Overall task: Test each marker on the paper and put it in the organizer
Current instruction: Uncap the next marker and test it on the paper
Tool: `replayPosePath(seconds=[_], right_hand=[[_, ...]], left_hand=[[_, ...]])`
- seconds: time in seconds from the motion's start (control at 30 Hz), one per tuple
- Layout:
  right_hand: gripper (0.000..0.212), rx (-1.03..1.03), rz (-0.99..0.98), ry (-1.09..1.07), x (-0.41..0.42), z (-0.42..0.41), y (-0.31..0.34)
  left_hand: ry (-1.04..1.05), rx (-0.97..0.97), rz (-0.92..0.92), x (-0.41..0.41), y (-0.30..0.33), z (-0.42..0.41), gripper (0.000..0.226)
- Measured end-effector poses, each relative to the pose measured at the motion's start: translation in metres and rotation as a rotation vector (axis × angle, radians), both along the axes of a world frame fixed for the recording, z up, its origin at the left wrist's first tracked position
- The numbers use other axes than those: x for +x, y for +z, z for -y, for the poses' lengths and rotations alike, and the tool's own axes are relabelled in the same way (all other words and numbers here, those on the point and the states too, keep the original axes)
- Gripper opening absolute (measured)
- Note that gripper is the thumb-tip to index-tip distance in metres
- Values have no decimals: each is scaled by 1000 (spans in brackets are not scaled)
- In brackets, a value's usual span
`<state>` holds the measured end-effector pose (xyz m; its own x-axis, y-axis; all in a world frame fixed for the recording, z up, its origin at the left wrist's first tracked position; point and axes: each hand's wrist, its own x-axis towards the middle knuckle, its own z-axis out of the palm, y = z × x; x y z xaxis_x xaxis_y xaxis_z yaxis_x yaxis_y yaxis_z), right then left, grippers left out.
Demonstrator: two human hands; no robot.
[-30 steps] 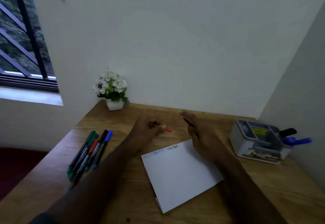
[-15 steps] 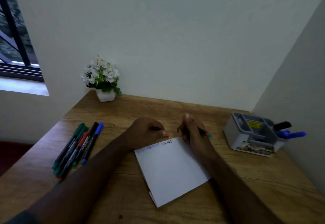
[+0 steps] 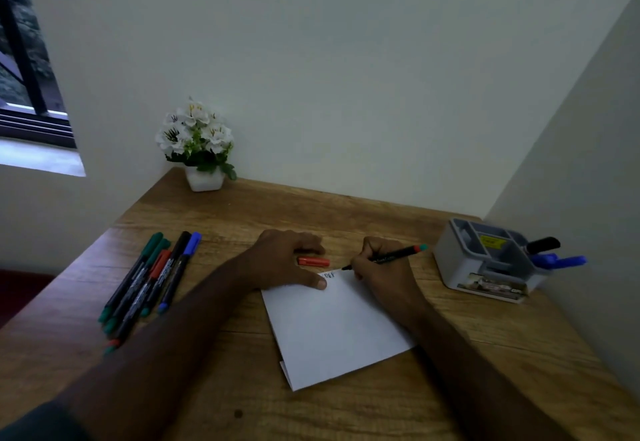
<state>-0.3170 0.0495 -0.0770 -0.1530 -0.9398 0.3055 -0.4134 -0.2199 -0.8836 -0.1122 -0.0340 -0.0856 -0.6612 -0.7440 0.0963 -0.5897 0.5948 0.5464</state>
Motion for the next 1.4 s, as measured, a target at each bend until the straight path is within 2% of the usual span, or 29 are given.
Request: replayPosePath(seconds=[0.13, 0.4, 0.63, 0.77, 0.9, 1.07, 1.17, 1.3, 1.4], right_hand=[[38, 6, -3, 25, 0, 1, -1], [30, 1, -16, 48, 2, 1, -3], [27, -2, -48, 54, 3, 1, -3], [36, 9, -67, 42, 4, 2, -4], [33, -6, -102, 32, 4, 3, -4], [42, -20, -59, 33, 4, 2, -3], [39, -14, -68, 39, 5, 3, -4], [30, -19, -72, 43, 5, 2, -3], [35, -37, -59, 35, 5, 1, -3]], left_hand=[[-30, -15, -28, 2, -4, 4, 70], [-22, -8, 7, 1, -6, 8, 83], [-21, 0, 4, 1, -6, 8, 71], [-12, 5, 17, 1, -4, 7, 74], [-13, -1, -10, 1, -2, 5, 70], [-11, 13, -10, 2, -5, 6, 79], [-13, 9, -5, 2, -4, 7, 73], [-14, 15, 8, 2, -3, 6, 78], [-10, 19, -2, 2, -4, 7, 77]])
